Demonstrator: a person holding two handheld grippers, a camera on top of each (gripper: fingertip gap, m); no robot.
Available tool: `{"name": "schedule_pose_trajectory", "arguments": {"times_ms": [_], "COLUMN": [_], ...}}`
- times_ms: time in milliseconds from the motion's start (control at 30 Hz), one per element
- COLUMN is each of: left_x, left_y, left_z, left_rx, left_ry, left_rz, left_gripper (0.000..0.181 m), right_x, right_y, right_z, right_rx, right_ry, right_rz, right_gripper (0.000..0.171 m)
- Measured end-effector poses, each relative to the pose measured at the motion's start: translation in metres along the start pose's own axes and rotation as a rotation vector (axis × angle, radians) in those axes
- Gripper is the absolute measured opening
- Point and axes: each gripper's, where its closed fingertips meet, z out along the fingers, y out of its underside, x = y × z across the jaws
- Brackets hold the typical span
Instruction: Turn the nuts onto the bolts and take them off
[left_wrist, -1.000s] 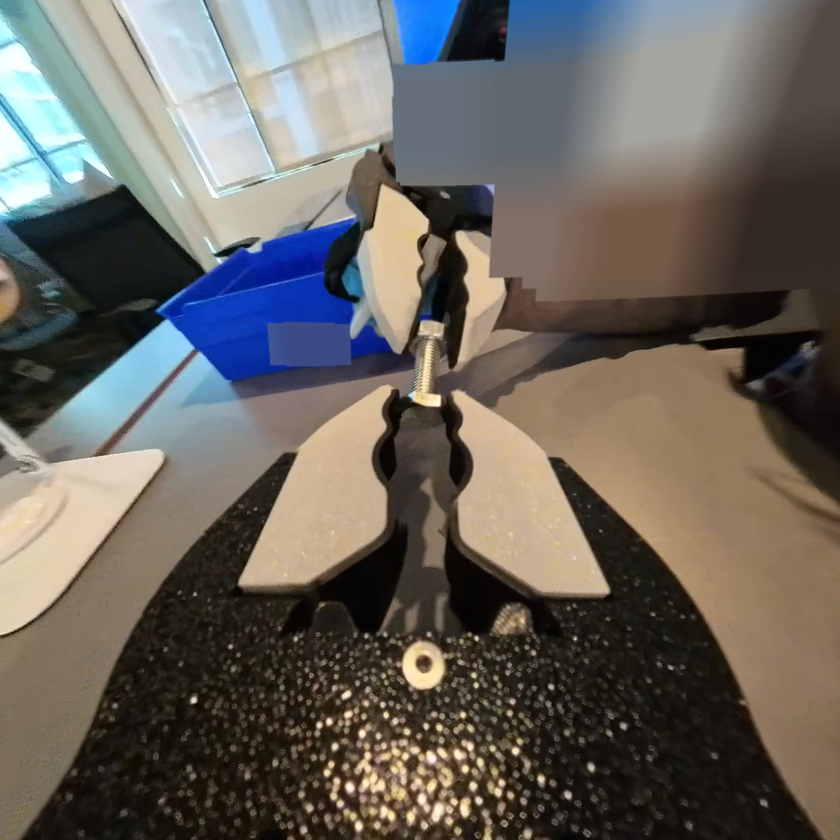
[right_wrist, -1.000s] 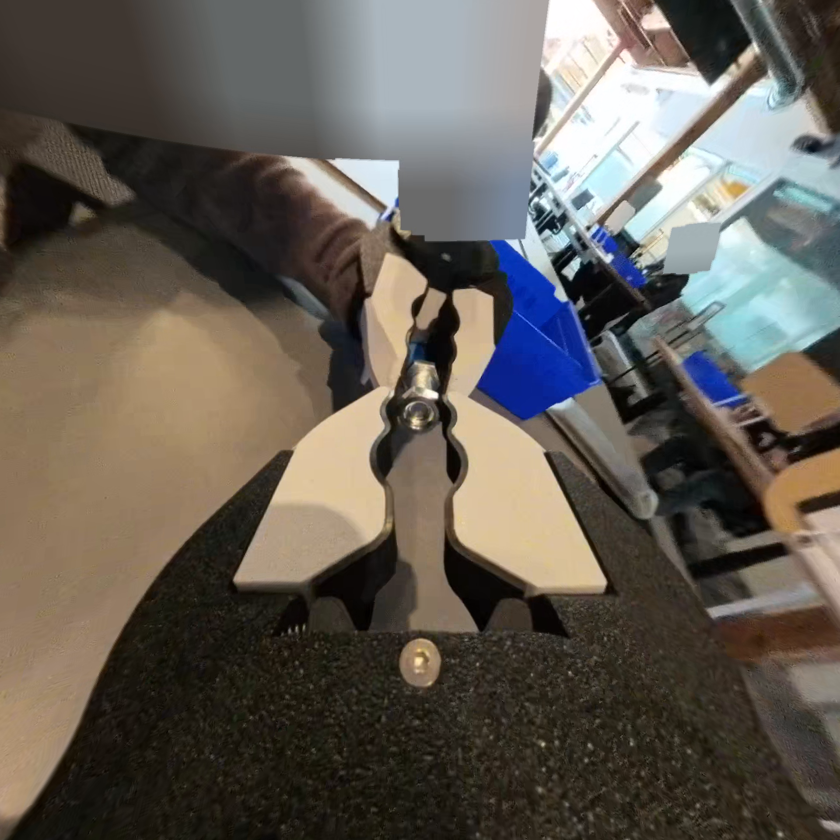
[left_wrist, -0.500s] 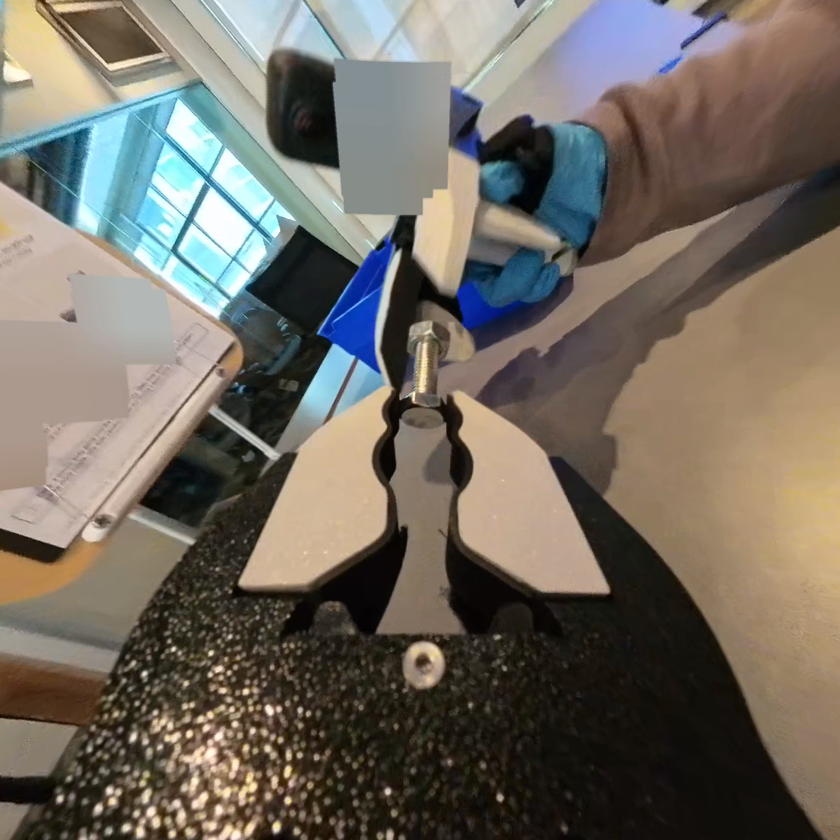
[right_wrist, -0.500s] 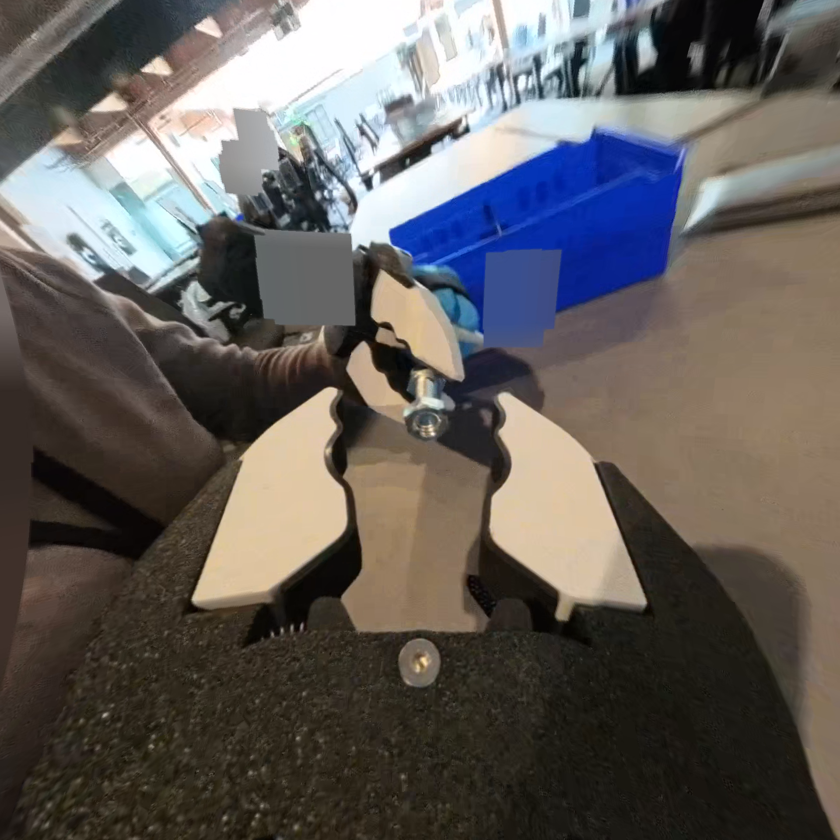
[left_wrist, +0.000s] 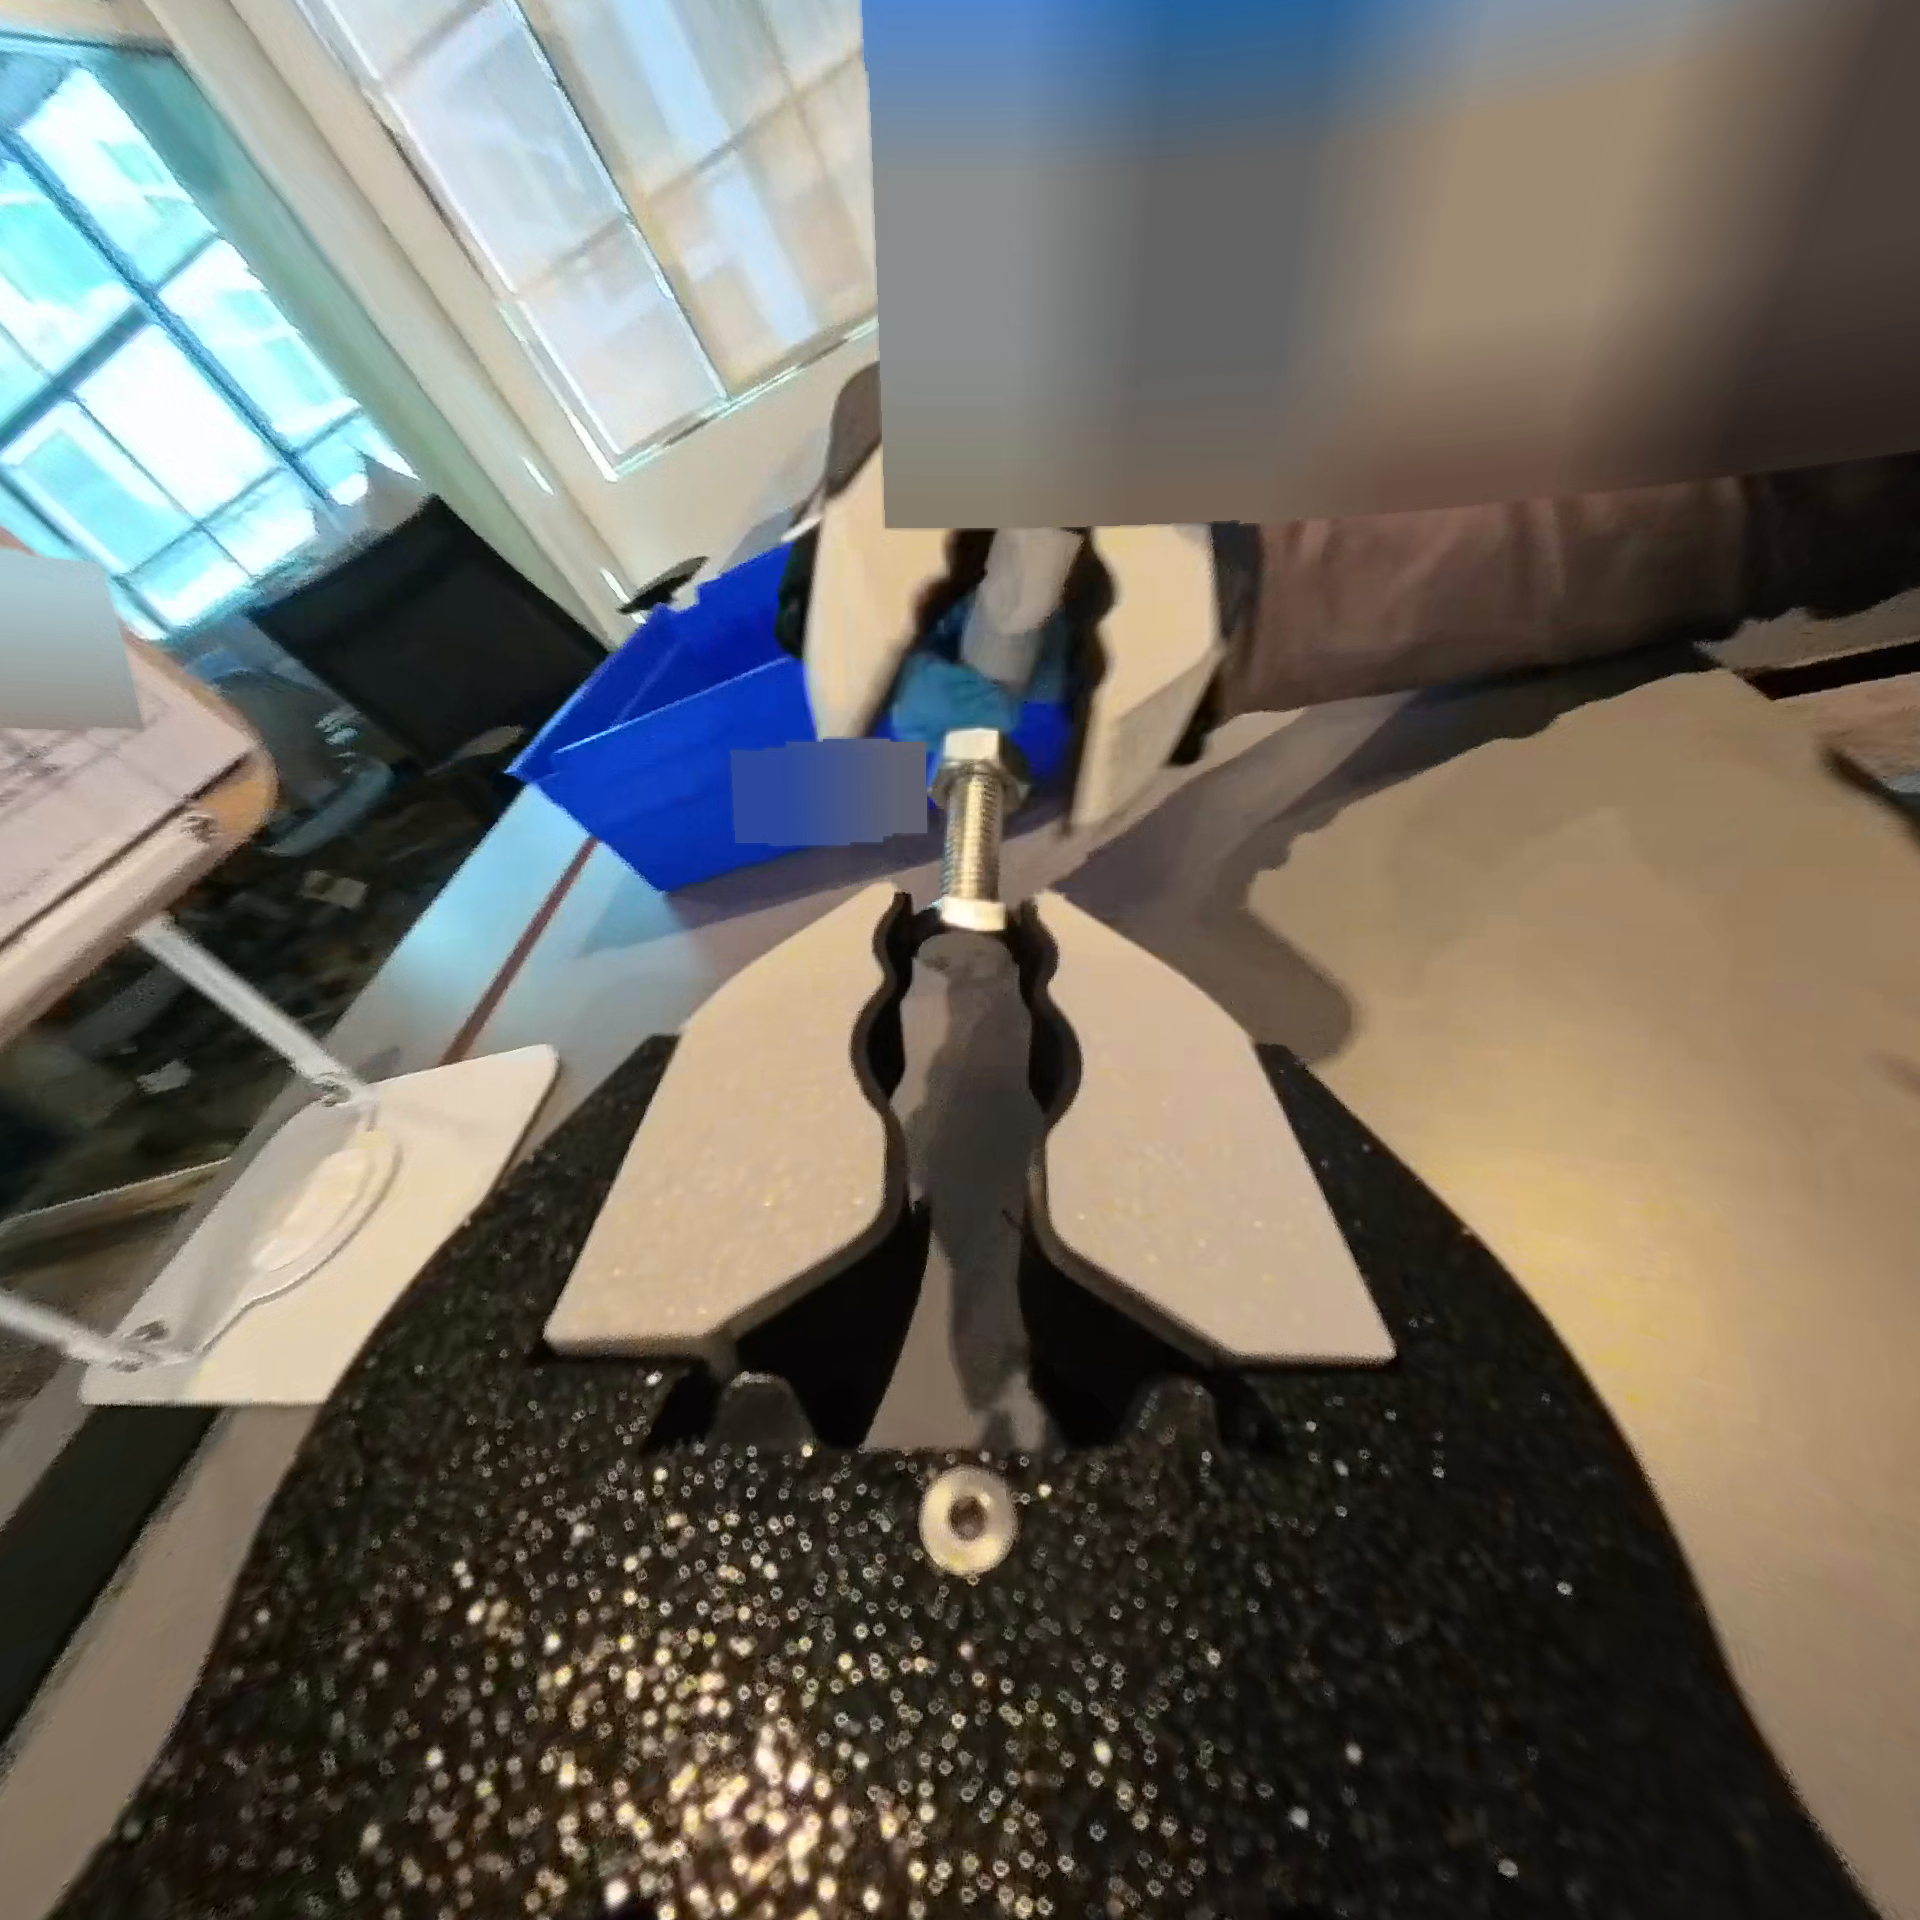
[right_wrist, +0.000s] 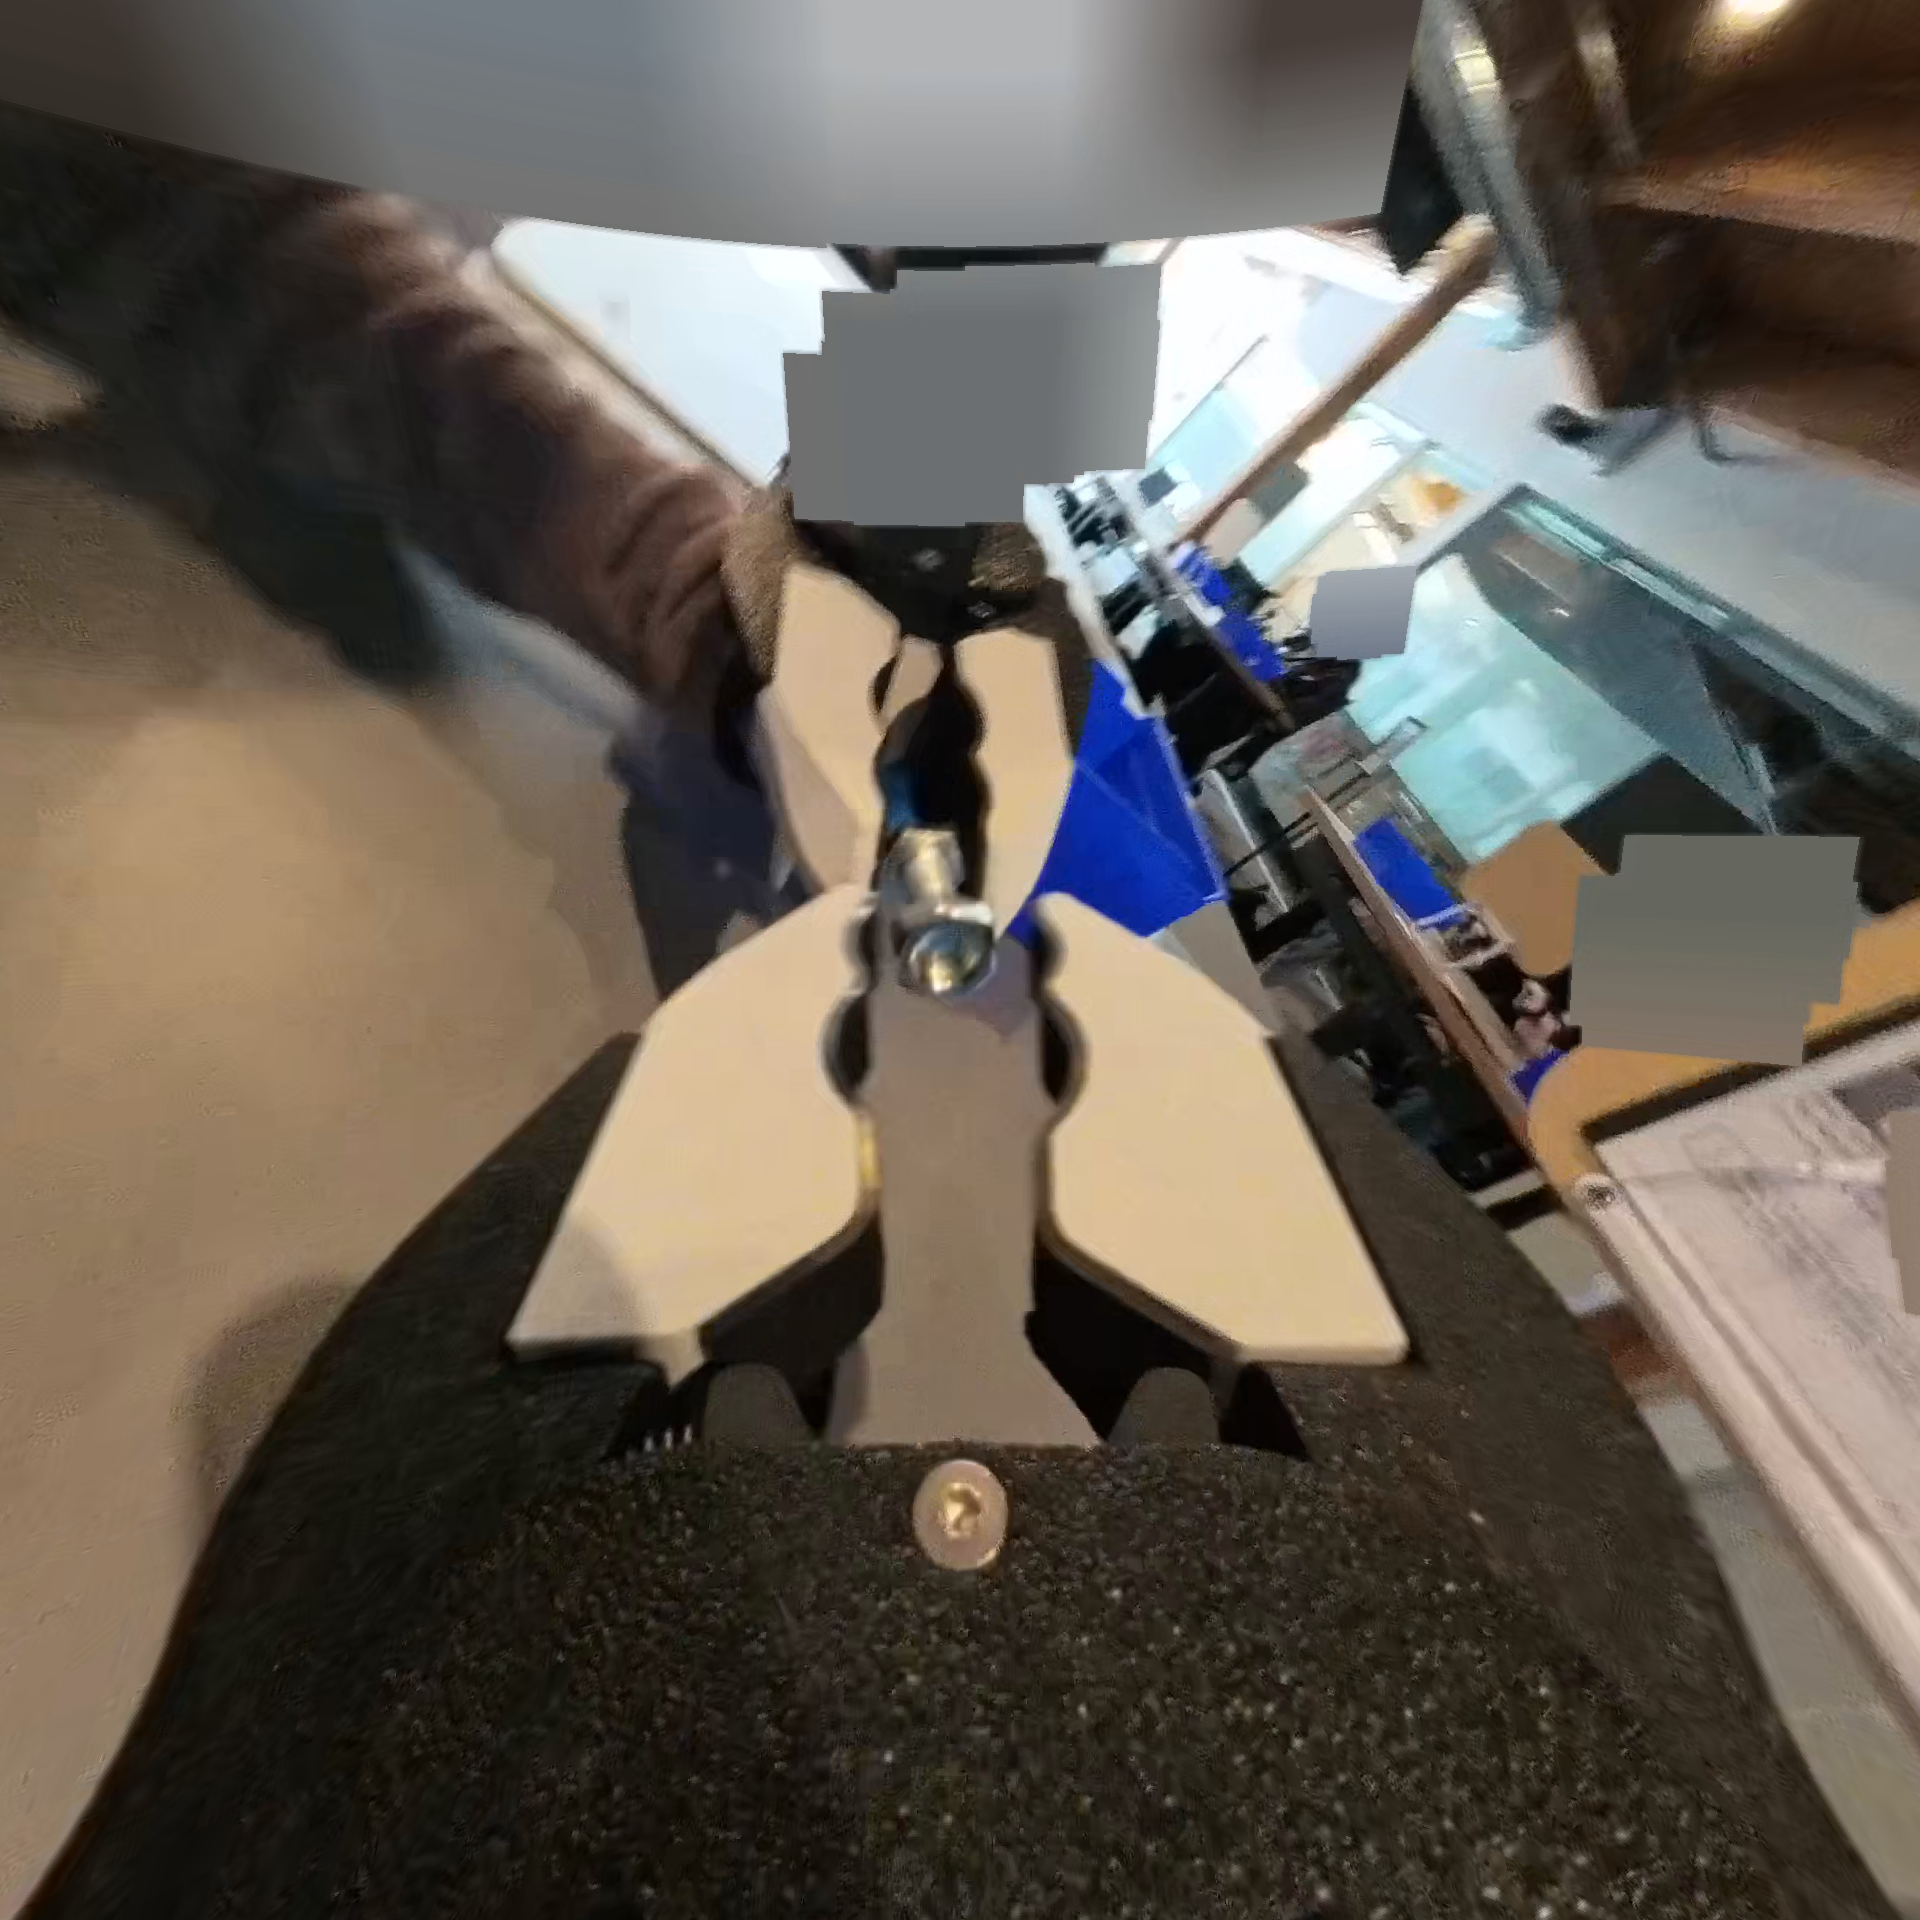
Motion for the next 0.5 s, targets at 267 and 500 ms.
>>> {"name": "schedule_pose_trajectory", "arguments": {"times_ms": [267, 500], "left_x": [-0.024, -0.032], "left_y": [0.003, 0.003], "left_z": [-0.005, -0.011], "left_rx": [-0.068, -0.054], "left_ry": [-0.252, -0.286], "left_rz": [0.262, 0.235], "left_gripper": [0.019, 0.019], "right_x": [0.019, 0.020], "right_y": [0.012, 0.044], "right_z": [0.000, -0.013], "right_rx": [0.075, -0.103], "right_ry": [-0.156, -0.072], "right_rz": [1.063, 1.026], "right_gripper": [0.066, 0.028]}}
